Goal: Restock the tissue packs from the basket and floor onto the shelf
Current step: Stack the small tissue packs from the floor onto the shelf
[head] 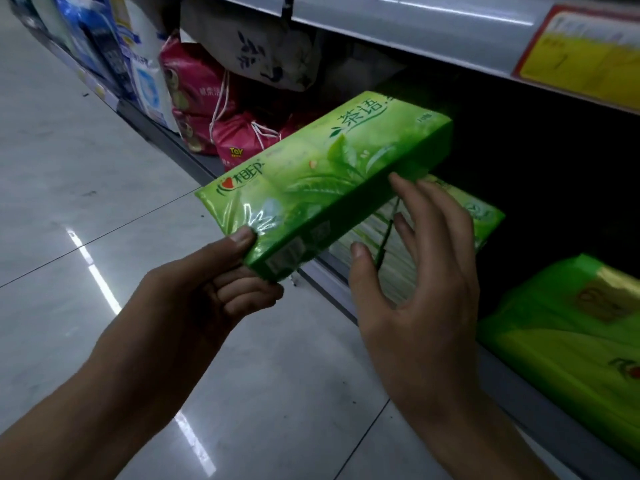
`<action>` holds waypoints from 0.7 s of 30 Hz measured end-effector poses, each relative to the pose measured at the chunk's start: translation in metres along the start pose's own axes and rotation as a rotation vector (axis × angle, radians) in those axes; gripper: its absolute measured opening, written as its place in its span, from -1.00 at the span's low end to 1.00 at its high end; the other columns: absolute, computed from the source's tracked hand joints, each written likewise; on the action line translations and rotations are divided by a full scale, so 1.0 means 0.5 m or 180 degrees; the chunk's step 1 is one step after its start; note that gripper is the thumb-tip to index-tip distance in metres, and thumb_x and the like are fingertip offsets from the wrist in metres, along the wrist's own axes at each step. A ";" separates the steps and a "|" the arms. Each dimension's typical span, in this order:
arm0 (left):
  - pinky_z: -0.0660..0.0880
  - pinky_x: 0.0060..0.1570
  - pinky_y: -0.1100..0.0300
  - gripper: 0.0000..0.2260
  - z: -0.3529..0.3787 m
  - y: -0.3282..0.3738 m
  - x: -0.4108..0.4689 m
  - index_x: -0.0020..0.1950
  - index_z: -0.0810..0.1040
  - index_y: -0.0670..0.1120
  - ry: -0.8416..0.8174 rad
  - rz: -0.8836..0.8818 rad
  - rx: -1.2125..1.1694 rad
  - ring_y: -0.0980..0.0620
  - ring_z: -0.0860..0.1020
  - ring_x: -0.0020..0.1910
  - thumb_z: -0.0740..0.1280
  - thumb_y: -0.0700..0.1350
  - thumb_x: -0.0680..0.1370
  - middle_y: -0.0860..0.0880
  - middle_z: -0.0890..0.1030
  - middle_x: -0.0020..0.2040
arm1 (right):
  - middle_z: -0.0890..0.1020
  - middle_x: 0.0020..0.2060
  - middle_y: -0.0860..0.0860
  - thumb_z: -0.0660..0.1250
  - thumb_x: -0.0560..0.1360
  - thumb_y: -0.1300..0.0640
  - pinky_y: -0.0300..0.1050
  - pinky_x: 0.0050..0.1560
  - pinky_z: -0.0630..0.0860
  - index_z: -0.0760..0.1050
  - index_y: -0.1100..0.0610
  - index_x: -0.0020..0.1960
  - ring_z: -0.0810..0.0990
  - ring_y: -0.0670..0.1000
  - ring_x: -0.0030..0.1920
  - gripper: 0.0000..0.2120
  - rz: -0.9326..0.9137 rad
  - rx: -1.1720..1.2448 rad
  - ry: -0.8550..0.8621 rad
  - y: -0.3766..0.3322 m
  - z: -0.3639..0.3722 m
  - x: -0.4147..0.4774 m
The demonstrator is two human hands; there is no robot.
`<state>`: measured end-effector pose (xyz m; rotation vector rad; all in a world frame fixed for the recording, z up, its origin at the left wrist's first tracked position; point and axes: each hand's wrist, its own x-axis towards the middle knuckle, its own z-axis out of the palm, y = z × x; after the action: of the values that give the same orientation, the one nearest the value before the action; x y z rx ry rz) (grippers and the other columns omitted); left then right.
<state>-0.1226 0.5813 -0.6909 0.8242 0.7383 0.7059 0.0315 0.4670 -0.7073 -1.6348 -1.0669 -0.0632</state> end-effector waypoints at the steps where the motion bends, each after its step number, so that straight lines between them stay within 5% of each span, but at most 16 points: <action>1: 0.58 -0.33 0.29 -0.84 0.007 0.002 0.001 -0.25 0.78 -0.11 -0.0025 -0.0027 0.0015 0.04 0.38 -0.35 0.55 -0.04 0.27 -0.08 0.29 -0.29 | 0.31 0.51 -0.04 0.38 0.61 0.09 -0.13 0.45 0.42 0.37 0.04 0.56 0.36 -0.05 0.52 -0.46 0.0010 0.0023 -0.0009 0.000 0.000 0.001; 3: 0.57 -0.37 0.31 -0.85 0.034 0.003 0.004 -0.28 0.78 -0.12 -0.0019 0.0027 0.0099 0.04 0.51 -0.43 0.45 -0.08 0.35 -0.12 0.49 -0.33 | 0.33 0.50 -0.03 0.38 0.59 0.09 -0.19 0.43 0.41 0.38 0.06 0.55 0.37 -0.06 0.51 -0.46 0.0006 0.0046 0.0012 -0.001 -0.002 0.008; 8: 0.59 -0.32 0.32 -0.81 0.072 -0.013 0.022 -0.26 0.78 -0.17 -0.0123 -0.0006 0.0330 0.06 0.57 -0.44 0.44 -0.07 0.39 -0.12 0.59 -0.37 | 0.36 0.47 0.00 0.40 0.59 0.07 -0.14 0.43 0.45 0.39 0.09 0.53 0.40 -0.05 0.49 -0.47 0.0043 0.0119 0.0136 0.006 -0.004 0.019; 11: 0.55 -0.38 0.35 -0.79 0.091 -0.024 0.033 -0.03 0.67 -0.26 -0.0216 0.0055 0.0293 0.10 0.56 -0.50 0.39 -0.12 0.51 -0.04 0.57 -0.44 | 0.35 0.47 -0.02 0.41 0.57 -0.05 -0.07 0.43 0.46 0.37 0.08 0.54 0.39 -0.03 0.51 -0.41 0.0092 0.0210 0.0080 0.008 -0.007 0.019; 14: 0.61 -0.27 0.29 -0.65 0.107 -0.031 0.045 0.11 0.66 -0.36 -0.0262 0.0093 0.0360 -0.03 0.65 -0.31 0.43 -0.08 0.53 -0.19 0.68 -0.21 | 0.33 0.50 -0.04 0.44 0.52 -0.12 -0.07 0.42 0.46 0.35 0.05 0.55 0.35 -0.05 0.53 -0.32 0.0148 0.0225 -0.0032 0.006 -0.010 0.021; 17: 0.66 -0.11 0.20 -0.65 0.129 -0.026 0.062 0.04 0.72 -0.33 -0.0264 0.0090 0.0428 -0.21 0.60 -0.09 0.49 -0.04 0.48 -0.46 0.60 -0.02 | 0.34 0.49 -0.02 0.48 0.51 -0.06 -0.09 0.42 0.47 0.36 0.07 0.55 0.36 -0.04 0.52 -0.33 0.0112 0.0164 0.0036 0.014 -0.006 0.032; 19: 0.66 -0.04 0.15 -0.69 0.149 -0.026 0.075 0.04 0.74 -0.31 -0.0287 0.0134 0.0481 -0.23 0.57 -0.19 0.48 -0.05 0.54 -0.55 0.51 -0.12 | 0.37 0.46 -0.01 0.50 0.52 0.03 -0.14 0.42 0.48 0.39 0.10 0.53 0.40 -0.05 0.49 -0.36 0.0132 0.0137 0.0172 0.027 -0.002 0.044; 21: 0.64 -0.02 0.10 -0.67 0.159 -0.032 0.089 0.12 0.65 -0.34 -0.0378 0.0200 0.0575 -0.11 0.54 -0.40 0.43 -0.05 0.61 -0.35 0.44 -0.41 | 0.40 0.42 -0.01 0.52 0.52 0.07 -0.10 0.40 0.50 0.43 0.10 0.50 0.44 -0.06 0.45 -0.40 0.0175 0.0104 0.0310 0.039 0.000 0.055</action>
<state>-0.0310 0.5780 -0.6797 1.0490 0.6779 0.6465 0.0605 0.4843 -0.7068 -1.6142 -0.9439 -0.0876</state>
